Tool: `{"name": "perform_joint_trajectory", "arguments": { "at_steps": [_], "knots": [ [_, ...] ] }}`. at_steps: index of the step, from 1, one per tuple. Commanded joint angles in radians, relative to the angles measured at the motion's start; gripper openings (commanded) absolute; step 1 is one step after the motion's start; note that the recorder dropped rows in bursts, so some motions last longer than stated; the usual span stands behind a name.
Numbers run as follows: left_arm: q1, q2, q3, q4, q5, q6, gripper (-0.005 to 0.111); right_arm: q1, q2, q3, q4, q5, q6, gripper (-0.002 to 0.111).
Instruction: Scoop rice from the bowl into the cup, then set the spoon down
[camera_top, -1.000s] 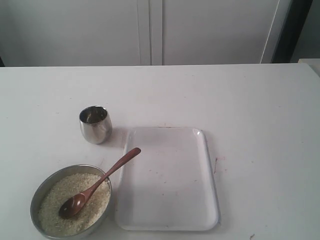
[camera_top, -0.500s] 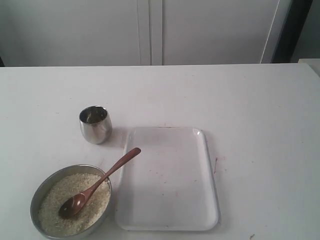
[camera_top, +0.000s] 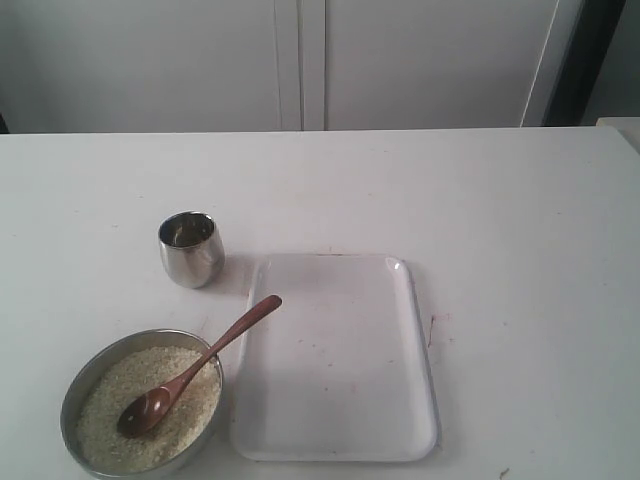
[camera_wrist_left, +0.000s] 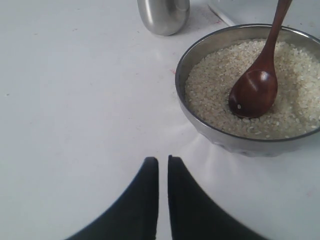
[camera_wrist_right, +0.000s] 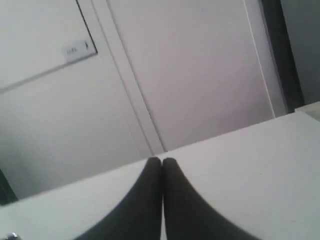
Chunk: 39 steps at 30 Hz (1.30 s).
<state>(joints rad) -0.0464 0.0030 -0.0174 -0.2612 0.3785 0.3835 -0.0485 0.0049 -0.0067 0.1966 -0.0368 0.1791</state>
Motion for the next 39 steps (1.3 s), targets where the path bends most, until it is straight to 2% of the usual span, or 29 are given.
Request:
{"name": "perform_joint_trajectory", "arguments": {
  "at_steps": [1, 7, 14, 23, 27, 33, 39],
  "knots": [
    [0.004, -0.003, 0.005, -0.007, 0.003, 0.003, 0.014, -0.004, -0.005, 0.007, -0.007, -0.096, 0.111, 0.000],
    [0.004, -0.003, 0.005, -0.007, 0.003, 0.003, 0.014, -0.003, -0.005, 0.007, -0.007, -0.182, 0.138, 0.000],
    [0.004, -0.003, 0.005, -0.007, 0.003, 0.003, 0.014, -0.003, -0.005, 0.007, -0.007, -0.295, 0.438, 0.000],
    [0.004, -0.003, 0.005, -0.007, 0.003, 0.003, 0.014, -0.003, -0.005, 0.007, -0.007, -0.628, 0.645, 0.000],
    [0.004, -0.003, 0.005, -0.007, 0.003, 0.003, 0.014, -0.003, -0.005, -0.039, -0.007, -0.710, 0.695, 0.000],
    [0.004, -0.003, 0.005, -0.007, 0.003, 0.003, 0.014, -0.003, -0.005, -0.235, -0.007, -0.656, 0.697, 0.000],
    [0.004, -0.003, 0.005, -0.007, 0.003, 0.003, 0.014, -0.003, -0.005, -0.471, -0.014, -0.377, 0.602, 0.000]
  ]
}}
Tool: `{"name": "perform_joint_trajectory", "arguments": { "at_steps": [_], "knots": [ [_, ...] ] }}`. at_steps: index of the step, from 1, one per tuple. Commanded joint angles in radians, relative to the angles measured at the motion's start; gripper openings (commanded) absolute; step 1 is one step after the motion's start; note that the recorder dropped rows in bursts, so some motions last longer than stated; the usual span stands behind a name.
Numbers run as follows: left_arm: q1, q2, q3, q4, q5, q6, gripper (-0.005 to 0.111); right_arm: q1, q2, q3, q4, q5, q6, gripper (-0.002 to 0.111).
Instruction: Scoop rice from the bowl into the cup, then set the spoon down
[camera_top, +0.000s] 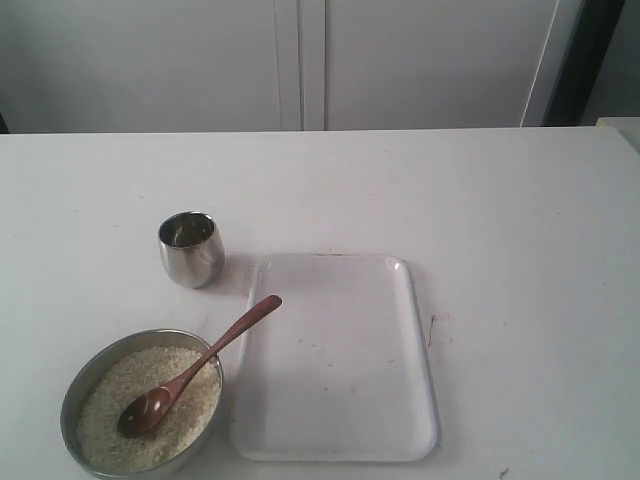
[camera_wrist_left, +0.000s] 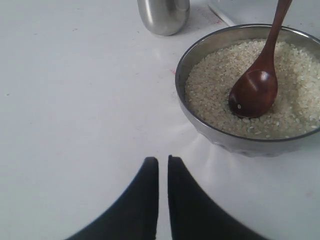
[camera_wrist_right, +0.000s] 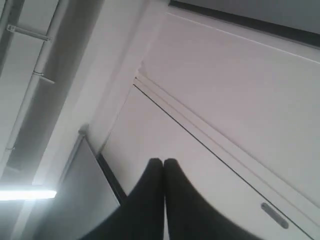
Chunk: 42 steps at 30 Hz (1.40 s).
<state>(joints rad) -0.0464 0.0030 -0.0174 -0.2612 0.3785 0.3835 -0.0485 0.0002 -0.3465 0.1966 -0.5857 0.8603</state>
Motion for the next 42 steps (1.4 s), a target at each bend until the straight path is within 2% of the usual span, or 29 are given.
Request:
{"name": "perform_joint_trajectory", "arguments": {
  "at_steps": [1, 5, 13, 25, 35, 42],
  "knots": [
    [0.004, -0.003, 0.005, -0.007, 0.003, 0.003, 0.014, -0.003, 0.000, -0.166, -0.014, 0.211, -0.110, 0.000],
    [0.004, -0.003, 0.005, -0.007, 0.003, 0.006, 0.014, -0.003, 0.000, -0.321, -0.014, 0.355, -0.251, 0.000],
    [0.004, -0.003, 0.005, -0.007, 0.003, 0.006, 0.014, 0.034, 0.109, -0.575, -0.014, 0.484, -0.395, 0.000],
    [0.004, -0.003, 0.005, -0.007, 0.003, 0.006, 0.014, 0.153, 0.373, -0.938, -0.014, 0.885, -0.585, 0.000],
    [0.004, -0.003, 0.005, -0.007, 0.003, 0.006, 0.014, 0.235, 0.583, -1.099, 0.012, 1.197, -0.644, 0.000],
    [0.004, -0.003, 0.005, -0.007, 0.003, 0.006, 0.014, 0.271, 0.707, -1.119, 0.260, 1.329, -0.881, 0.000]
  ]
}}
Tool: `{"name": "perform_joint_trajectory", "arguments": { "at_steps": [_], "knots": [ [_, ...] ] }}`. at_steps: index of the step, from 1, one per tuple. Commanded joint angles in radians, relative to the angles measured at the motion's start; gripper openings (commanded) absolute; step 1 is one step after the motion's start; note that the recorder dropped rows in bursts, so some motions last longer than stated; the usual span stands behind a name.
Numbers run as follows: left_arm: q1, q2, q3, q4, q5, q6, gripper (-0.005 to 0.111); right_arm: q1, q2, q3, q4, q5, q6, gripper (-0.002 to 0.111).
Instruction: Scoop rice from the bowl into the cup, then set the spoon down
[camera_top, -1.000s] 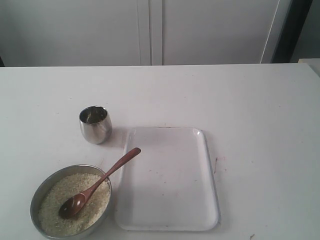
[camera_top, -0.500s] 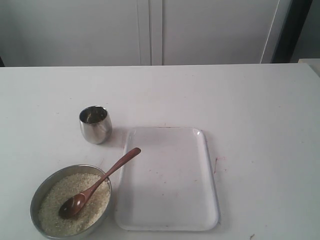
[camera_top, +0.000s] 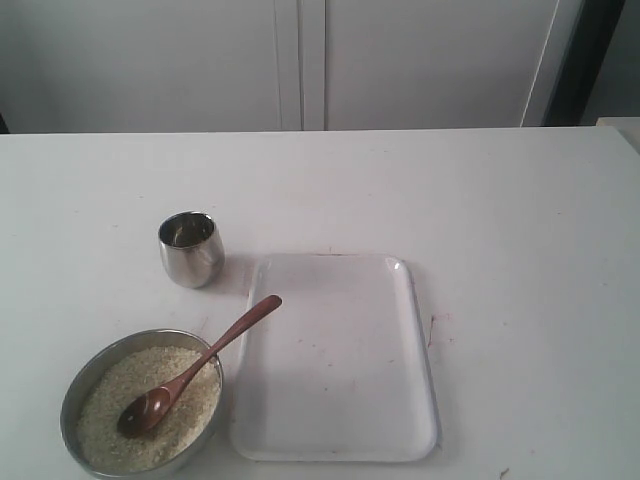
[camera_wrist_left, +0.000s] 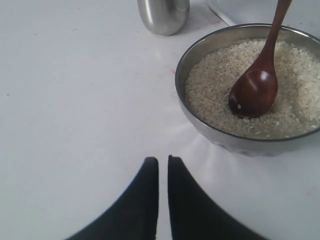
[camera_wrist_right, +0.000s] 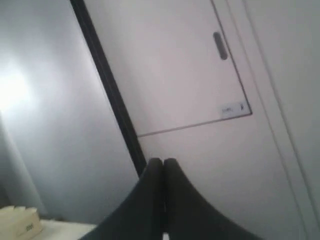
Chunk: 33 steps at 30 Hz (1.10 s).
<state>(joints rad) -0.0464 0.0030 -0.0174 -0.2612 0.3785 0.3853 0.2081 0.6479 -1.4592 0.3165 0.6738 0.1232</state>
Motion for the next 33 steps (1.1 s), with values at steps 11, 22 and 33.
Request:
{"name": "perform_joint_trajectory", "arguments": {
  "at_steps": [11, 22, 33],
  "knots": [
    [0.004, -0.003, 0.005, -0.007, 0.003, 0.004, 0.014, 0.024, 0.249, -0.006, 0.320, 0.305, -0.262, 0.000],
    [0.004, -0.003, 0.005, -0.007, 0.003, 0.004, 0.014, 0.094, 0.369, 0.054, 0.360, 0.304, -0.376, 0.000],
    [0.004, -0.003, 0.005, -0.007, 0.003, 0.004, 0.014, 0.153, 0.372, 0.294, 0.431, 0.100, -0.487, 0.000]
  ]
}}
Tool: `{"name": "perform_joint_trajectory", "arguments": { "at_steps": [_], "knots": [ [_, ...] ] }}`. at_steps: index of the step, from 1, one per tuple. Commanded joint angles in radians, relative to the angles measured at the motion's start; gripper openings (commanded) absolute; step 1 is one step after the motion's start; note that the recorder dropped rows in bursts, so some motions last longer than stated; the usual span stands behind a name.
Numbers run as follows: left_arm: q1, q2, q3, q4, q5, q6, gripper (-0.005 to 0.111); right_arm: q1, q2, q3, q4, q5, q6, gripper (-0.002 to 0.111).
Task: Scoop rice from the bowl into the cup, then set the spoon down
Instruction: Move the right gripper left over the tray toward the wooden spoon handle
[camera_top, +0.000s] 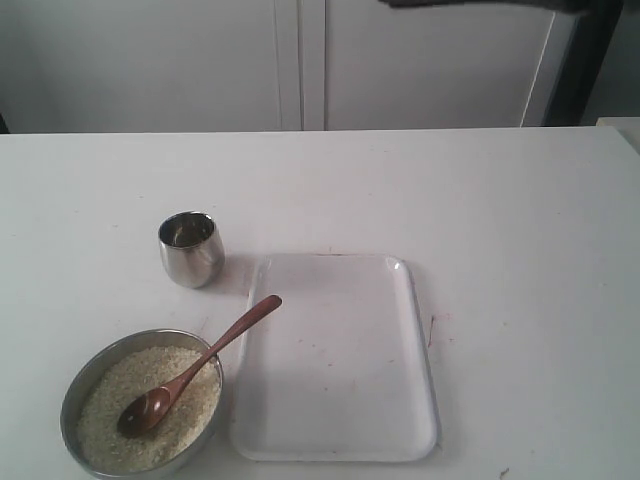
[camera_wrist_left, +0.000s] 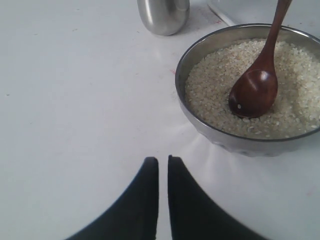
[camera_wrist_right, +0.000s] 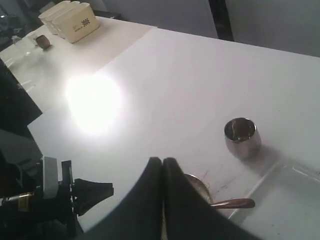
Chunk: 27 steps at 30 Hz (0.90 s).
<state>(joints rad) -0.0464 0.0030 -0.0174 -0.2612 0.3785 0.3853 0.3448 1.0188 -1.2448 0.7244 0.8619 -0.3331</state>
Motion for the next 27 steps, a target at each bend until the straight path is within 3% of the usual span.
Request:
{"name": "perform_joint_trajectory", "arguments": {
  "at_steps": [1, 14, 27],
  "knots": [
    [0.004, -0.003, 0.005, -0.007, 0.003, 0.004, 0.014, 0.019, 0.001, 0.096, 0.025, -0.102, -0.030, 0.000],
    [0.004, -0.003, 0.005, -0.007, 0.003, 0.004, 0.014, 0.083, 0.090, 0.286, 0.079, -0.186, -0.030, 0.000],
    [0.004, -0.003, 0.005, -0.007, 0.003, 0.004, 0.014, 0.168, 0.322, 0.317, 0.192, -0.246, -0.030, 0.000]
  ]
}}
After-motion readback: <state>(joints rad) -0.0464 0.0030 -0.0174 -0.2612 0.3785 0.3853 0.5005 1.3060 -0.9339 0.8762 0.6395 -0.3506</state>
